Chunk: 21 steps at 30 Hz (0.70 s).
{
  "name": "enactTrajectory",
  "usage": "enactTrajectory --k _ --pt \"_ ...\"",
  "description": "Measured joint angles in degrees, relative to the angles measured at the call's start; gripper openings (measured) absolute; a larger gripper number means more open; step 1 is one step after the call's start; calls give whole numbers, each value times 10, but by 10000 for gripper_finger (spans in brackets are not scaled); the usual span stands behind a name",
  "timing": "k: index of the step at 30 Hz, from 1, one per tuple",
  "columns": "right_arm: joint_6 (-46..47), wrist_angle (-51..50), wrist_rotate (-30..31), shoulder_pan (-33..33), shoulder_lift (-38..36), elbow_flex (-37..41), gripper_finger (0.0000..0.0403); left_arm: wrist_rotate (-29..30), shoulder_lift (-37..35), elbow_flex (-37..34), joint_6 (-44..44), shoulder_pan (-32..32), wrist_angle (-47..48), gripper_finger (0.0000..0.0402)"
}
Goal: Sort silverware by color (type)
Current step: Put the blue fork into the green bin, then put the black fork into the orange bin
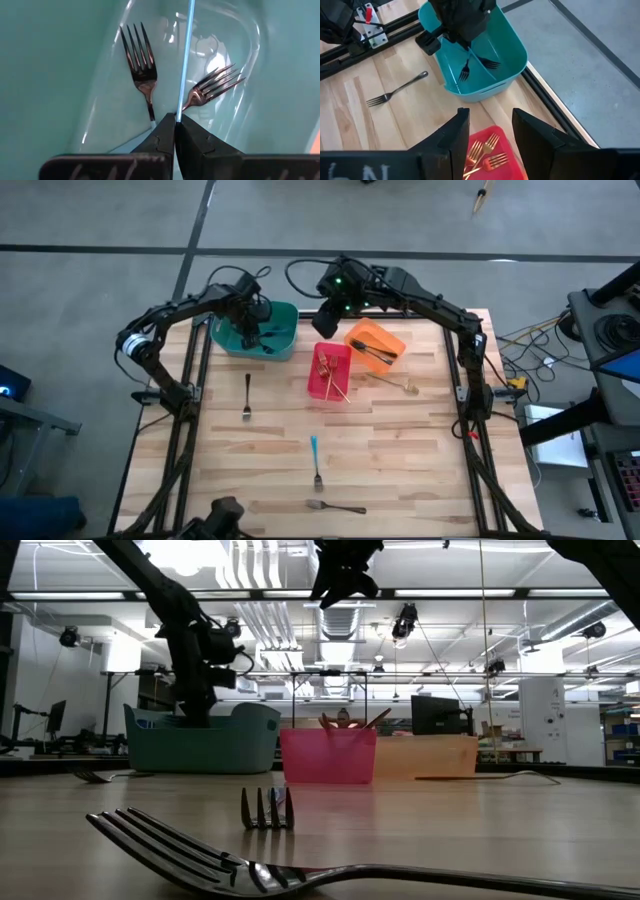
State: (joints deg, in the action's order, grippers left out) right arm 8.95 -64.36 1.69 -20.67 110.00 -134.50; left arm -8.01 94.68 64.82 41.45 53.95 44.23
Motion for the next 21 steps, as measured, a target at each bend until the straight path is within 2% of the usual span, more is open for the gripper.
enactTrajectory --k 9,13,21 --pt "0 2 0 -4 0 0 148 5 14 0 -1 1 0 4" --pt "0 2 0 -4 0 0 146 28 15 0 -1 1 -1 21" --pt "4 2 -1 -4 0 0 150 29 14 0 -26 1 0 52"
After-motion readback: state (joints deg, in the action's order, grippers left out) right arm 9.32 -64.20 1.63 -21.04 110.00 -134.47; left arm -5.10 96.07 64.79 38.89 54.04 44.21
